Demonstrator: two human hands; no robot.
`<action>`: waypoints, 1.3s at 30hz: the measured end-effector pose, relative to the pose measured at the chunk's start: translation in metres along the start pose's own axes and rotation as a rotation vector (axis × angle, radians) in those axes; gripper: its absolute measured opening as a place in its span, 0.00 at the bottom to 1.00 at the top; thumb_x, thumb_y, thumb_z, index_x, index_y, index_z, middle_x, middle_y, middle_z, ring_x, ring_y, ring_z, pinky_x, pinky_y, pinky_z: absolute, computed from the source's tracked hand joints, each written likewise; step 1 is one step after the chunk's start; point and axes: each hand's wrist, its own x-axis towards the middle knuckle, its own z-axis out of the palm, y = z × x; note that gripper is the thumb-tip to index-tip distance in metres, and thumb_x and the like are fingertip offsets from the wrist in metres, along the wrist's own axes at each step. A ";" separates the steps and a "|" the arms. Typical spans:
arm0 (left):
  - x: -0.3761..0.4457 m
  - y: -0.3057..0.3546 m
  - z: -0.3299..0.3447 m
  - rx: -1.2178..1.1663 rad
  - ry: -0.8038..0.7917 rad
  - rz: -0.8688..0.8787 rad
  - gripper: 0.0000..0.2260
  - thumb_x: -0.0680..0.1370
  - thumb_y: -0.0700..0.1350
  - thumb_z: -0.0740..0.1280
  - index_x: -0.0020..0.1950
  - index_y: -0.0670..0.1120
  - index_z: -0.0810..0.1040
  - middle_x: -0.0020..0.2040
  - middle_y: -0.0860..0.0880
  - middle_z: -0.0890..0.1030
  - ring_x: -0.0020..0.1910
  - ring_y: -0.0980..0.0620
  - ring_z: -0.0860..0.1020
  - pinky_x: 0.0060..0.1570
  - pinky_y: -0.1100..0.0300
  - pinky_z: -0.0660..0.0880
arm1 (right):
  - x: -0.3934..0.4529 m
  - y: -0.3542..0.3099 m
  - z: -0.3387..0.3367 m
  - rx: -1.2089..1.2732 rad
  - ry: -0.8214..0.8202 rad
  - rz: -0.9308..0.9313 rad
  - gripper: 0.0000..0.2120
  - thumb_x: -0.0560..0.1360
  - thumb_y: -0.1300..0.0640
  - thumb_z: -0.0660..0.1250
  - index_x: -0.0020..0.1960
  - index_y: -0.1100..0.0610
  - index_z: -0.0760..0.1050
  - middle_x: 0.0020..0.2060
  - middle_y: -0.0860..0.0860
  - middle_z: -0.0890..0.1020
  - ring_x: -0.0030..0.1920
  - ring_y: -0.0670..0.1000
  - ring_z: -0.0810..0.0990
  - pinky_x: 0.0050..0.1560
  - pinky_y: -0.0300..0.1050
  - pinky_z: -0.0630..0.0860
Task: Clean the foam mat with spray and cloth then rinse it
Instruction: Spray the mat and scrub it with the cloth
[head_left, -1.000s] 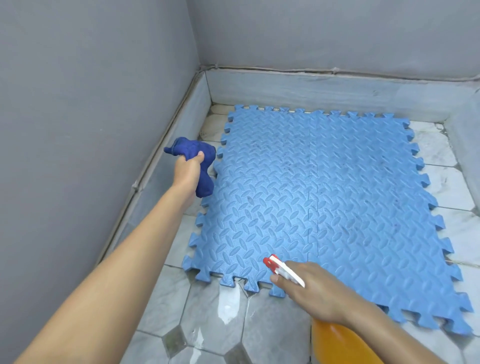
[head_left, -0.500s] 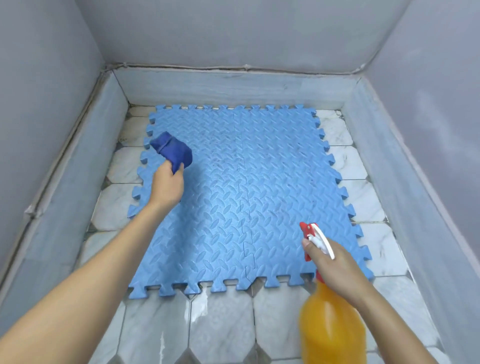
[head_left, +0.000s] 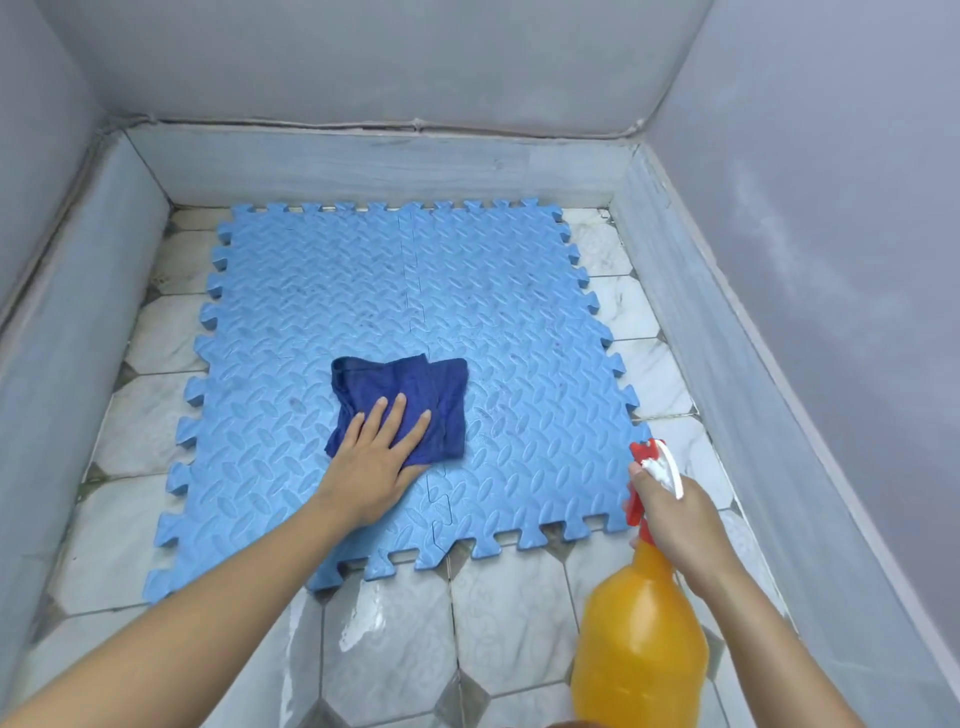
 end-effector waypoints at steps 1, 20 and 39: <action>-0.002 -0.001 0.004 0.048 0.011 0.018 0.33 0.77 0.67 0.35 0.78 0.53 0.52 0.78 0.44 0.52 0.76 0.40 0.54 0.73 0.44 0.52 | 0.001 0.000 0.001 -0.019 -0.003 -0.004 0.19 0.79 0.47 0.61 0.42 0.63 0.77 0.33 0.55 0.82 0.35 0.59 0.82 0.46 0.54 0.80; -0.007 0.001 -0.005 0.106 -0.048 0.027 0.36 0.70 0.65 0.20 0.76 0.58 0.38 0.77 0.49 0.40 0.77 0.44 0.43 0.74 0.46 0.45 | 0.003 -0.066 0.029 0.276 -0.253 -0.223 0.14 0.73 0.41 0.69 0.55 0.47 0.78 0.41 0.50 0.82 0.41 0.48 0.81 0.36 0.43 0.79; -0.049 -0.056 -0.001 0.094 -0.001 -0.217 0.31 0.75 0.60 0.35 0.77 0.53 0.42 0.78 0.48 0.44 0.77 0.44 0.46 0.73 0.43 0.51 | 0.019 -0.101 0.074 0.071 -0.313 -0.253 0.18 0.76 0.42 0.65 0.51 0.58 0.76 0.40 0.53 0.78 0.39 0.50 0.76 0.34 0.43 0.76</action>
